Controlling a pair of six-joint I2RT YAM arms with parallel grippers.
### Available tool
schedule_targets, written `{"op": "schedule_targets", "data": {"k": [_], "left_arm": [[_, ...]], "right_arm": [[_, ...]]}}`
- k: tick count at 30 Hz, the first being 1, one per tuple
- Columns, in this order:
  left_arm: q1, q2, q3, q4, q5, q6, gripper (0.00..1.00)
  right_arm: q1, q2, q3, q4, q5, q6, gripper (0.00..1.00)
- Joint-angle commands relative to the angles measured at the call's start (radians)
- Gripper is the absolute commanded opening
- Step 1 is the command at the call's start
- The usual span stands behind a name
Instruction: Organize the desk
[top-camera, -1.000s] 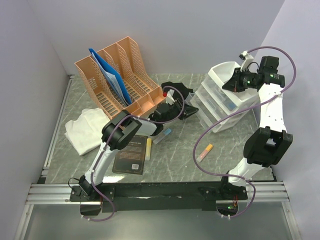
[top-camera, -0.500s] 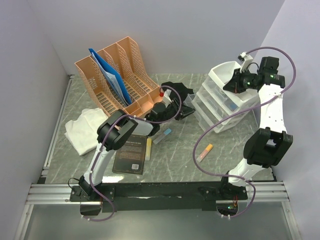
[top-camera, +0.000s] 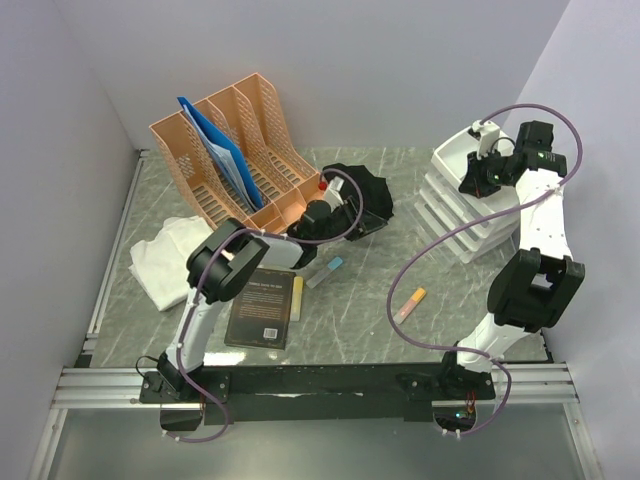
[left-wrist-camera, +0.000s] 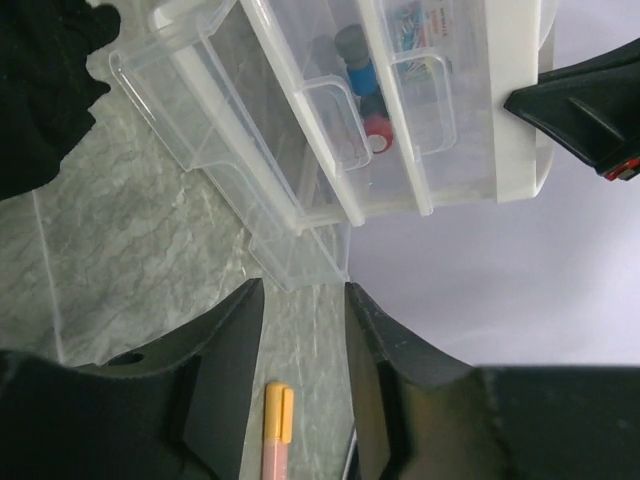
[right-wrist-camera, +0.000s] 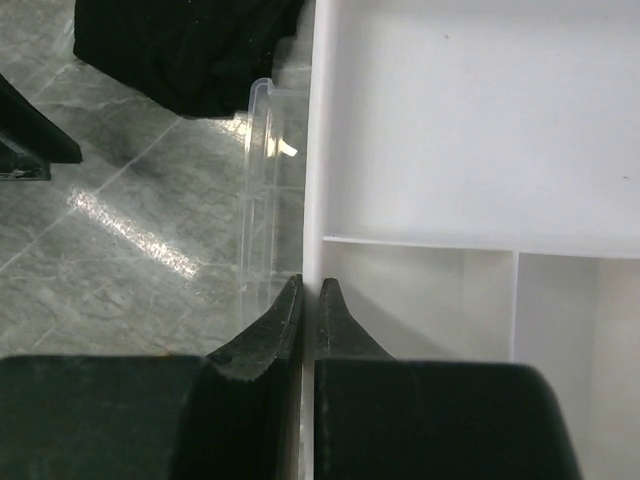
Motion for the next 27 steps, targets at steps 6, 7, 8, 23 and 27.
{"op": "schedule_targets", "data": {"k": [6, 7, 8, 23, 27], "left_arm": [[0.0, -0.28, 0.052, -0.335, -0.072, 0.35, 0.58], [0.0, -0.3, 0.058, -0.363, -0.098, 0.398, 0.62], [0.0, -0.318, 0.061, -0.415, -0.114, 0.424, 0.64], [0.01, -0.677, 0.018, -0.679, -0.408, 0.682, 0.89], [0.023, -0.745, -0.025, -0.714, -0.453, 0.688, 0.99]], "right_arm": [[-0.015, -0.013, 0.055, -0.094, 0.073, -0.064, 0.34], [-0.015, -0.016, 0.077, -0.103, 0.073, -0.067, 0.37], [-0.014, -0.018, 0.088, -0.114, 0.072, -0.069, 0.42], [0.066, -0.108, 0.227, -0.176, 0.104, -0.037, 0.6], [0.103, -0.148, 0.22, -0.176, 0.098, -0.038, 0.62]]}}
